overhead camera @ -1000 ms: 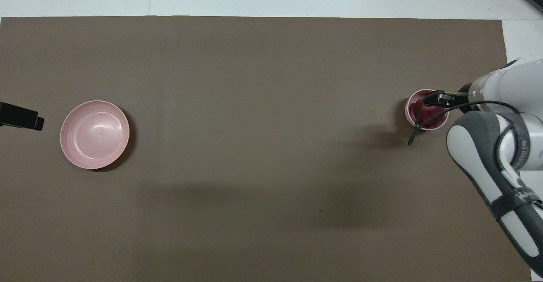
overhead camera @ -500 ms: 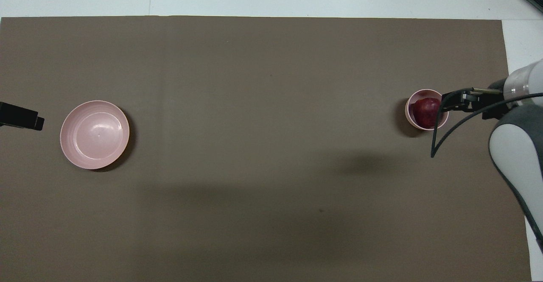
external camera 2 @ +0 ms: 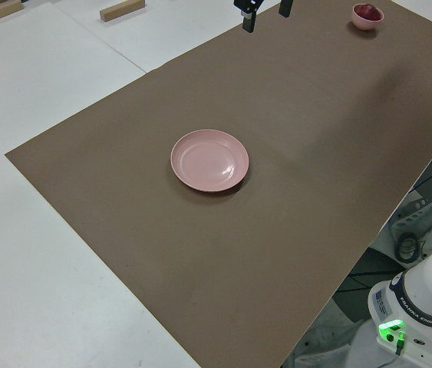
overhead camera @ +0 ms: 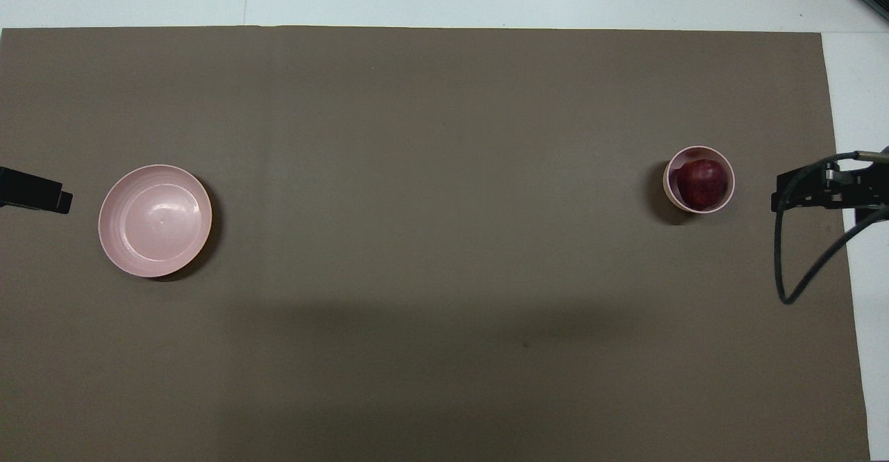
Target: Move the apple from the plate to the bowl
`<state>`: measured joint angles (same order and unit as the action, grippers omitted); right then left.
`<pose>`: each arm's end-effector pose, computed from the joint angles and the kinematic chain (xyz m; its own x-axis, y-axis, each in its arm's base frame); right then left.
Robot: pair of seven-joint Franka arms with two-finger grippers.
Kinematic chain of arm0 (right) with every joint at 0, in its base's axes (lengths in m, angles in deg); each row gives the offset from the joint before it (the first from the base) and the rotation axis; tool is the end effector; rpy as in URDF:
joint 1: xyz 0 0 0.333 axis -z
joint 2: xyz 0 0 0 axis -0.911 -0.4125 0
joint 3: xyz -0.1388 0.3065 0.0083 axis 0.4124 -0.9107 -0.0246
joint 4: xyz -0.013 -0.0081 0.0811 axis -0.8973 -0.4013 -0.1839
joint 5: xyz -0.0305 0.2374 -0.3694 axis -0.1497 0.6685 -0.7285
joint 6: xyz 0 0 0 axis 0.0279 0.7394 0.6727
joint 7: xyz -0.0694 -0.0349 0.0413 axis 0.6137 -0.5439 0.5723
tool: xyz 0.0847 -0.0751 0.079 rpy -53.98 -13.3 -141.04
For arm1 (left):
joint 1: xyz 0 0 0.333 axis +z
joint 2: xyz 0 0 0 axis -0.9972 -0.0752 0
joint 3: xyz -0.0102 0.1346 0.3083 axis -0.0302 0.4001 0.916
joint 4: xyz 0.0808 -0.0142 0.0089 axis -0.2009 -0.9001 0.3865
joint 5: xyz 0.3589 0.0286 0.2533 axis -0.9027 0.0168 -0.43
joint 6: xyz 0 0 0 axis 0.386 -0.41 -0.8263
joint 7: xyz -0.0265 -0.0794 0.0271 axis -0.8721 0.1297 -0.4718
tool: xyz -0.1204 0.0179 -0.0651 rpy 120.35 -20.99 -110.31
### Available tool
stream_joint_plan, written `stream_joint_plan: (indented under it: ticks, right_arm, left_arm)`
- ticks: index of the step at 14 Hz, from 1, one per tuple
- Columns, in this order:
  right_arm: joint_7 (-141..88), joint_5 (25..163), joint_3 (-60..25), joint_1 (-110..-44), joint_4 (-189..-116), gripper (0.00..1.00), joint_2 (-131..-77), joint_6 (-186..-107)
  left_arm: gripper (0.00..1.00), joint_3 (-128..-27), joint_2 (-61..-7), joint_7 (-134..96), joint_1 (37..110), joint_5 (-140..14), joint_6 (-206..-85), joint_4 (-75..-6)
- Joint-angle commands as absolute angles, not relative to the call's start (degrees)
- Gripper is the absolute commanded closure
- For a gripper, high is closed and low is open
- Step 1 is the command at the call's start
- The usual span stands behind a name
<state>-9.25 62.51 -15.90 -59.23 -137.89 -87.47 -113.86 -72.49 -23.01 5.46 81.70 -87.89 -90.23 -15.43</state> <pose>0.5851 -0.0135 0.6299 0.9820 -0.1832 -0.0470 -0.1820 -0.9829 0.0279 0.5857 -0.0221 0.6611 0.9812 -0.1926 -0.0087 -0.1925 -0.9812 0.0108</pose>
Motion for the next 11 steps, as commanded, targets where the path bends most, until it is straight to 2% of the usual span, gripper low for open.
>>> stream_joint_plan:
  ticks: [1, 11]
  right_arm:
    - [-9.62, 63.63, -16.75, -58.61, -135.74, 0.00, -88.33, -112.66]
    - [-9.80, 63.46, -17.37, -58.52, -135.84, 0.00, -88.41, -112.85]
  left_arm:
    - [0.00, -72.17, -22.86, 5.23, 81.29, -89.02, -89.65, -15.21]
    - [0.00, -72.17, -22.86, 5.23, 81.21, -89.02, -89.74, -15.21]
